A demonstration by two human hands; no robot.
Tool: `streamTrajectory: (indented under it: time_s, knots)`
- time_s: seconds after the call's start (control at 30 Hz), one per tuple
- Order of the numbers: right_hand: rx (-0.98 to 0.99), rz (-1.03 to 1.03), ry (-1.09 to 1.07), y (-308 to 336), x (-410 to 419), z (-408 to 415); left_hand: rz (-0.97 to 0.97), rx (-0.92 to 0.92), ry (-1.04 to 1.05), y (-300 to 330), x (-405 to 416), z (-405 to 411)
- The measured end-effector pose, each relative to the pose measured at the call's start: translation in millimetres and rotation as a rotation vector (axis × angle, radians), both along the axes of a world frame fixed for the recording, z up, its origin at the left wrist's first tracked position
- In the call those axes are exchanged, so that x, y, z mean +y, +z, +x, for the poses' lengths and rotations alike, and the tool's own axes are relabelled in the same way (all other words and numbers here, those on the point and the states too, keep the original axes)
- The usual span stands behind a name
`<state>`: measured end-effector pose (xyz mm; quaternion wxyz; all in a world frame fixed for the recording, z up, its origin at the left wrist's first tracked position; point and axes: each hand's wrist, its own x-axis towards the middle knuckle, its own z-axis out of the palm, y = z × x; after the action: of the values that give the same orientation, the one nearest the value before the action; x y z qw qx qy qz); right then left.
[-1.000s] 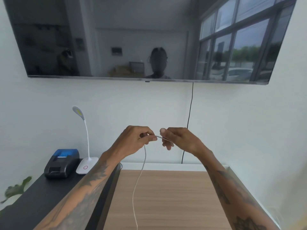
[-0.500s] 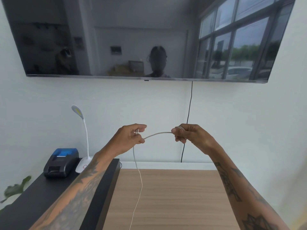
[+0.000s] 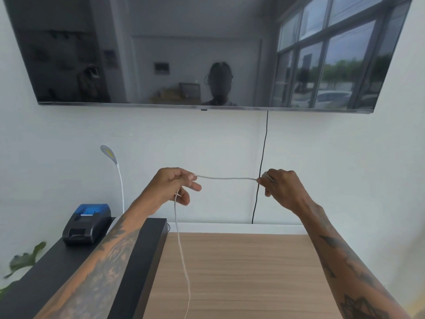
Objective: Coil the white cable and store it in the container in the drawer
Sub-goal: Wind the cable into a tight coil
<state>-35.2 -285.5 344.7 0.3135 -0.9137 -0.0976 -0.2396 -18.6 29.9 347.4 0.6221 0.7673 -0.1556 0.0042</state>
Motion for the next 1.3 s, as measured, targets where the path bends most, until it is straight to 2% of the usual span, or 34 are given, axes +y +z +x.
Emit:
streamTrajectory:
  time_s: [0.07,0.1,0.2,0.27,0.37,0.47,0.57,0.63,0.67,0.7,0.73,0.8,0.83,0.87,0.9,0.97,1.03,1.13,1.2,1.3]
  knots:
    - [0.006,-0.037,-0.037,2.4,-4.6,3.4,0.063,0.015,-0.014,-6.3,0.7,0.8]
    - [0.084,-0.039,-0.039,4.1,-7.3,4.2,0.066,0.01,-0.005,-8.9,0.8,1.9]
    - [0.479,-0.06,0.119,5.0,-12.2,-4.6,0.015,-0.029,0.082,-13.4,4.0,7.7]
    - [0.658,0.145,0.415,2.3,-11.4,-18.0,0.01,-0.049,0.128,-15.4,6.8,12.0]
    - [0.74,0.532,0.831,6.4,-2.5,-42.8,0.054,-0.073,0.106,-19.5,1.3,13.3]
    - [0.691,0.901,1.143,12.1,23.2,-64.8,0.07,-0.075,0.037,-23.5,-18.4,10.1]
    - [0.537,1.524,1.425,23.0,52.1,-71.7,0.061,-0.052,-0.037,-27.2,-41.5,6.4]
    - [0.324,1.874,1.408,38.5,62.8,-60.6,0.061,-0.041,-0.071,-29.3,-53.4,3.1]
    - [0.189,1.915,1.302,46.7,65.5,-53.4,0.063,-0.036,-0.086,-29.9,-57.5,1.0]
    - [0.053,1.836,1.117,52.9,66.9,-45.6,0.066,-0.033,-0.101,-30.1,-60.8,-1.6]
    - [-0.065,1.653,0.875,55.2,67.4,-36.9,0.065,-0.031,-0.116,-29.3,-63.8,-4.6]
    - [-0.247,1.092,0.36,48.6,68.0,-21.1,0.053,-0.039,-0.138,-23.3,-67.9,-11.3]
    - [-0.329,0.793,0.186,41.3,66.9,-13.6,0.045,-0.048,-0.145,-18.5,-69.3,-14.2]
    - [-0.389,0.533,0.103,33.3,62.9,-5.7,0.039,-0.06,-0.15,-13.1,-70.3,-16.2]
    - [-0.398,0.32,0.108,26.4,58.8,0.8,0.033,-0.075,-0.144,-7.3,-69.6,-17.4]
    - [-0.306,0.044,0.195,13.5,51.3,6.3,0.035,-0.102,-0.109,3.1,-62.6,-18.1]
    - [-0.118,-0.042,0.242,6.2,44.9,0.0,0.097,-0.133,-0.069,9.6,-53.6,-16.4]
    - [0.227,0.042,0.359,11.1,43.6,-15.5,0.166,-0.17,-0.045,10.4,-49.4,-14.6]
    - [0.369,0.153,0.49,21.0,44.3,-21.6,0.165,-0.201,-0.048,10.1,-52.6,-13.3]
    - [0.506,0.482,0.734,27.0,41.1,-26.1,0.132,-0.245,-0.078,11.7,-59.3,-14.1]
